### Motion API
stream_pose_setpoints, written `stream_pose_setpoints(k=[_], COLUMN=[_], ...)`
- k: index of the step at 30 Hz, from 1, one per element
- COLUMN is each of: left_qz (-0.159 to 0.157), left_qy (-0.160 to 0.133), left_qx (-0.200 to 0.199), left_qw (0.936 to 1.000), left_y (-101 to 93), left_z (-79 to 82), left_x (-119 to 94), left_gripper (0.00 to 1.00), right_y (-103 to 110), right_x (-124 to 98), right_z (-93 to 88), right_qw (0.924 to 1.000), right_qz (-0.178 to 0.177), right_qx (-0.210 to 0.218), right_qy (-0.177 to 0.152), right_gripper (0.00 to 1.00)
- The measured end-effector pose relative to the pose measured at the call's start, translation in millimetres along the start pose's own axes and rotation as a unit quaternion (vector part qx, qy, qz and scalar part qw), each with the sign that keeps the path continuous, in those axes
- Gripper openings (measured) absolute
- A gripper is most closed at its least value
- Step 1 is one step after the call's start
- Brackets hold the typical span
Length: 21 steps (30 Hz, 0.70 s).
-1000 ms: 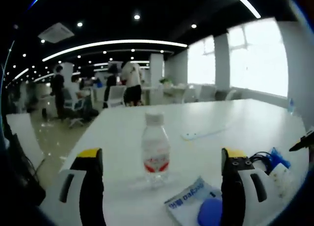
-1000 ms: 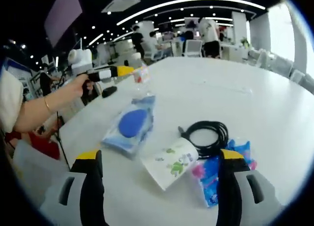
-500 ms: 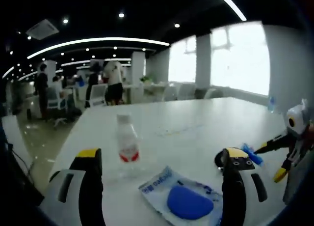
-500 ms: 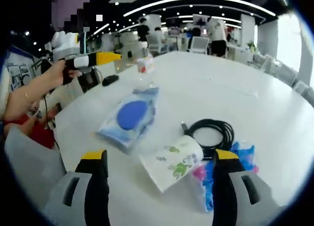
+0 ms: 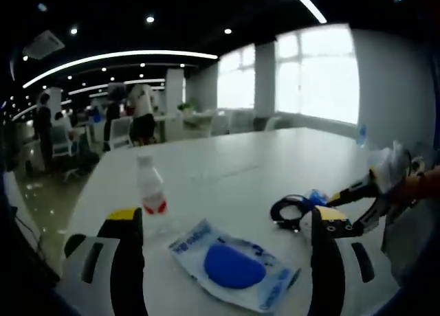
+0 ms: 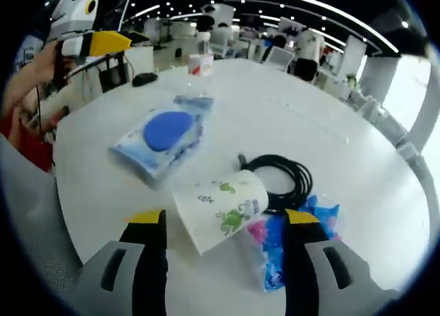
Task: Arrange the tabletop items into an orderly group along one side of the table until the central work area is clear of visible clutter.
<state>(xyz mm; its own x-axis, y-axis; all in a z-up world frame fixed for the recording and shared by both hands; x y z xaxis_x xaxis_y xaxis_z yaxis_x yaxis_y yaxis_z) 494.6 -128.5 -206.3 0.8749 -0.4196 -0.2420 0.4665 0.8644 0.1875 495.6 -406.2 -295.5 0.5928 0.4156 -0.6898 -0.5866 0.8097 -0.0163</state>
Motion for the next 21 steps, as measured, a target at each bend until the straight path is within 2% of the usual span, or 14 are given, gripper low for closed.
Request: stream_pose_setpoints(k=[6, 9, 11, 16, 21], left_qz=[-0.01, -0.01, -0.012, -0.019, -0.029], left_qy=[0.003, 0.0, -0.002, -0.001, -0.014], left_qx=[-0.001, -0.005, -0.006, 0.0, -0.018], left_qw=[0.9999, 0.9999, 0.9999, 0.9998, 0.9993], left_y=[-7.2, -8.4, -10.1, -15.1, -17.3], left_z=[-1.6, -1.9, -1.7, -1.1, 2.8], left_x=[-7.8, -8.9, -9.1, -9.6, -12.9], left_gripper=[0.99, 0.99, 0.98, 0.97, 0.97], right_y=[-0.6, -0.6, 3.6, 6.1, 3.8], right_x=[3.2, 1.2, 2.7, 4.5, -0.8], right_z=[-5.9, -2.3, -3.2, -3.9, 3.4], right_qw=[0.9995, 0.9934, 0.994, 0.9923, 0.9839], right_qz=[-0.023, -0.06, -0.054, -0.057, -0.087], right_qx=[-0.017, -0.097, -0.095, -0.109, -0.156], right_qy=[0.012, 0.008, 0.006, 0.013, 0.0], right_gripper=[0.48, 0.37, 0.32, 0.28, 0.14])
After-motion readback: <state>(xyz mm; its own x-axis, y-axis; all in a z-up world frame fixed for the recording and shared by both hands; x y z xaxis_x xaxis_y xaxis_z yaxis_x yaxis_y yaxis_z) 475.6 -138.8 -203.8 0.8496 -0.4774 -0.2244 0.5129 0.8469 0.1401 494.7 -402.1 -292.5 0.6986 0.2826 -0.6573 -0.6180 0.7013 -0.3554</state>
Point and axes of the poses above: the point that each gripper's makers call its tool centre point, and the gripper's own axes: x roughly forward along the fingers, y roughly to its left, z roughly out of its top, the point moved 9 cm from there along -x, roughly backward along the fingers, and after that the axes turned 13 degrees about x, right-handed, at the moved point
